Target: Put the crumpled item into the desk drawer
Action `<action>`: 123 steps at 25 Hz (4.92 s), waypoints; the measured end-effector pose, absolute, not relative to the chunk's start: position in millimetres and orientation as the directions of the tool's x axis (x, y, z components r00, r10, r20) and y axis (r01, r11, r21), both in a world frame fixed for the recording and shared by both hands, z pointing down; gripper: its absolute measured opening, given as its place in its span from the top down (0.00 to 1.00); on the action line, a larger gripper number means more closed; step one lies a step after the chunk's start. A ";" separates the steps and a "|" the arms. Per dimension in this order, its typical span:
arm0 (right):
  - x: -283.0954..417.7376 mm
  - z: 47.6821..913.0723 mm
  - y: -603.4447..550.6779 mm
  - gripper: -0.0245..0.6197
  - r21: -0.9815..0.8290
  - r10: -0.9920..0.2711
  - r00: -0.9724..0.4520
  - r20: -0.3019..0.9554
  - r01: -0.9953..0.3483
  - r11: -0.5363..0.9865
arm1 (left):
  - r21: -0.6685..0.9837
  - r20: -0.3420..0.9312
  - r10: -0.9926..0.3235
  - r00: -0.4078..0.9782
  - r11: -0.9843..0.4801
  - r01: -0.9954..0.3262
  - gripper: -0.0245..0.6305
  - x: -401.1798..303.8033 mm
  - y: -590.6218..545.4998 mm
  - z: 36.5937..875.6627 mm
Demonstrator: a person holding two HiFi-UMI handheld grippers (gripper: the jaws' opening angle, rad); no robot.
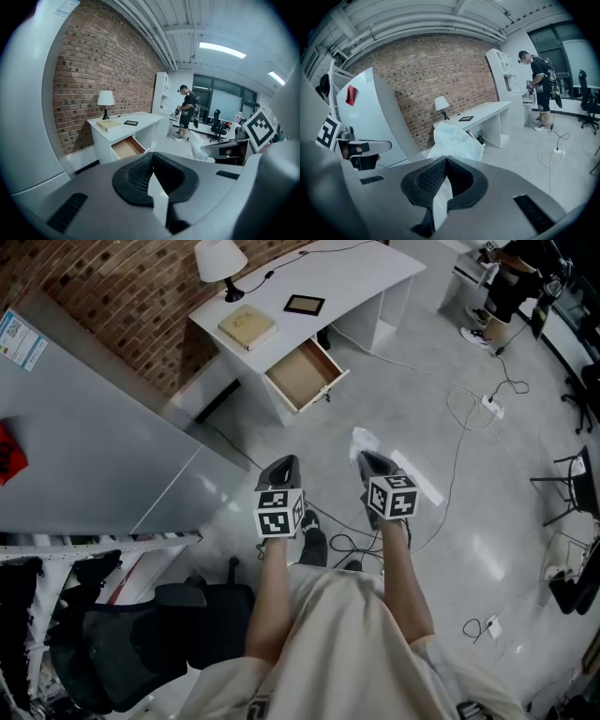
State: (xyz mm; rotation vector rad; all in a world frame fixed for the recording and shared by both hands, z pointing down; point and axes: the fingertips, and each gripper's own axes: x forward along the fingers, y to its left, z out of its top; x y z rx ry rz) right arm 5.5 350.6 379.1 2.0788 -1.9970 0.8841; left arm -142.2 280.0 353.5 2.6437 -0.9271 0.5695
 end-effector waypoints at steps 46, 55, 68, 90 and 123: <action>56.2 445.9 70.5 0.92 -0.275 -0.781 -0.138 0.609 -0.961 -0.044 | 0.191 0.540 -0.457 0.707 -0.751 -0.632 0.94 -65.4 19.4 418.7; 101.6 499.0 13.2 0.92 -0.313 -0.711 -0.250 0.658 -0.949 0.044 | 0.212 0.645 -0.375 0.666 -0.749 -0.628 0.94 -15.0 -16.4 464.7; 140.4 522.1 -47.9 0.92 -0.241 -0.600 -0.410 0.687 -0.908 0.343 | 0.227 0.710 -0.322 0.626 -0.737 -0.637 0.94 35.8 -40.6 513.5; 153.6 609.8 -85.3 0.92 -0.114 -0.353 -0.455 0.818 -0.729 0.675 | 0.279 0.728 -0.337 0.597 -0.650 -0.706 0.94 1.7 -66.1 581.3; 129.1 720.1 -121.6 0.92 -0.035 -0.269 -0.388 0.881 -0.622 0.782 | 0.345 0.698 -0.486 0.526 -0.416 -0.841 0.94 31.0 -74.6 633.8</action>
